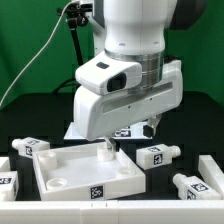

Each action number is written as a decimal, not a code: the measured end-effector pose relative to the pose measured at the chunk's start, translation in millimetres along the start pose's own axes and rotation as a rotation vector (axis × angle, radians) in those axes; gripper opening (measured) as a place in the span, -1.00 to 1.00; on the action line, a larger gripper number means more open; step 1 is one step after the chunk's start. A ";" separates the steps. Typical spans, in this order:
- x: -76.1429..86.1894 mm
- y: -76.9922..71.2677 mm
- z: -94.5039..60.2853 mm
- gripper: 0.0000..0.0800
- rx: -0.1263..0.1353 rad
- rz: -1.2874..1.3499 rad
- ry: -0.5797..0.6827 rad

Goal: Assemble one leg

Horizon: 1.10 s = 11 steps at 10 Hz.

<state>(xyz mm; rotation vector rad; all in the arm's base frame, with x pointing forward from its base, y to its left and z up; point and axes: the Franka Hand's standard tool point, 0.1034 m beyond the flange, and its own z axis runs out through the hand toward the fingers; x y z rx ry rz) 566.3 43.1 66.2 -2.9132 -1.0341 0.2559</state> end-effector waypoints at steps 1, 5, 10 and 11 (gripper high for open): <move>0.0 0.0 0.0 0.62 0.000 0.000 0.000; -18.6 13.0 1.8 0.62 -0.009 -0.036 0.004; -83.0 46.3 14.4 0.62 -0.025 -0.132 0.011; -82.6 45.9 14.5 0.62 -0.025 -0.133 0.011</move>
Offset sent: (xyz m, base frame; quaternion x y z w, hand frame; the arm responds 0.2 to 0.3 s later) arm 0.0000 0.0000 0.0000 0.0000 0.0000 0.0000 1.0000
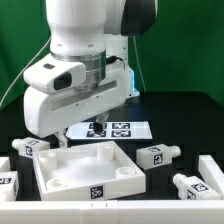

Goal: Assemble one leg

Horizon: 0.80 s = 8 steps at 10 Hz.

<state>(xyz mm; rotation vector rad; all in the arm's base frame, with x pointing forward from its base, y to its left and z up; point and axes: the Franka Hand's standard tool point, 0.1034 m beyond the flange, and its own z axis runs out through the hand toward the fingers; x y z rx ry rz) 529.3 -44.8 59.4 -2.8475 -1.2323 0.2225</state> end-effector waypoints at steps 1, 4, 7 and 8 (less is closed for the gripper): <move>-0.3 0.1 0.1 0.62 0.000 0.001 0.000; -29.0 11.6 2.4 0.62 -0.052 0.034 0.026; -65.1 36.3 -0.9 0.62 -0.079 0.063 0.018; -61.6 34.2 -0.3 0.62 -0.078 0.060 0.018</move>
Offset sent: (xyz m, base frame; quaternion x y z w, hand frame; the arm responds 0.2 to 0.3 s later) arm -0.0250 -0.0752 0.0096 -0.1153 -0.0010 -0.0121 0.9933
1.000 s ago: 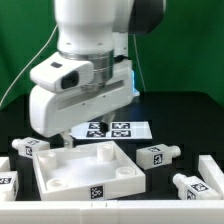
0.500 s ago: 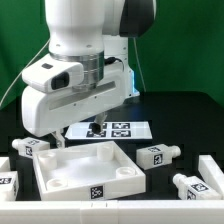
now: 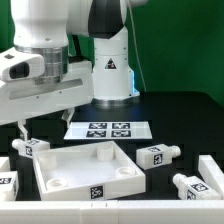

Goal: Assemble one leg

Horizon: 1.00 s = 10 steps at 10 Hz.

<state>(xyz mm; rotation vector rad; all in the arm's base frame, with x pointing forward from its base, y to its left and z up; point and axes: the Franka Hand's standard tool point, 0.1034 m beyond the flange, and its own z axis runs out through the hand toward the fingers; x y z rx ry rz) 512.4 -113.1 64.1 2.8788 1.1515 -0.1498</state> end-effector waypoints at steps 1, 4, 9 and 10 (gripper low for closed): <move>2.8 -3.5 0.6 0.62 0.007 0.003 -0.008; 14.3 -17.4 3.0 0.62 0.052 0.015 -0.163; -14.9 -2.8 -4.3 0.62 -0.004 0.029 -0.390; -10.8 -4.9 -2.8 0.62 0.008 0.032 -0.435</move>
Offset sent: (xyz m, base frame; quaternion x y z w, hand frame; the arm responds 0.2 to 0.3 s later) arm 0.0000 0.0000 0.0000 0.0000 -0.1938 0.0000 0.9810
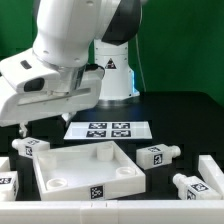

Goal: Assemble one leg

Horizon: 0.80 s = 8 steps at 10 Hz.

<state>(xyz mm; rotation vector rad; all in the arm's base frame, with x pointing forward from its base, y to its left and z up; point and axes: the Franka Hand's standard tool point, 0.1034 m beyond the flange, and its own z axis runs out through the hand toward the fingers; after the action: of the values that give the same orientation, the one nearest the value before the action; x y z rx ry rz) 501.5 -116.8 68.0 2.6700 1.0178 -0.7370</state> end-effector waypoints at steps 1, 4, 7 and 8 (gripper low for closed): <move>3.9 -4.7 1.5 0.62 0.010 -0.012 -0.038; 10.3 -15.0 6.5 0.62 0.039 -0.044 -0.182; -1.1 1.7 20.5 0.62 -0.066 -0.108 -0.265; -1.6 10.7 23.4 0.62 -0.079 -0.109 -0.234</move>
Offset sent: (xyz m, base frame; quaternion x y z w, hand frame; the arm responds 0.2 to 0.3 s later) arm 0.0000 0.0000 0.0000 0.0000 -0.1296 0.0000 0.9916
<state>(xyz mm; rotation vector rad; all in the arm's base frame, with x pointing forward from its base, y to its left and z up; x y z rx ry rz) 498.6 -133.7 48.8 2.4081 1.1107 -0.9819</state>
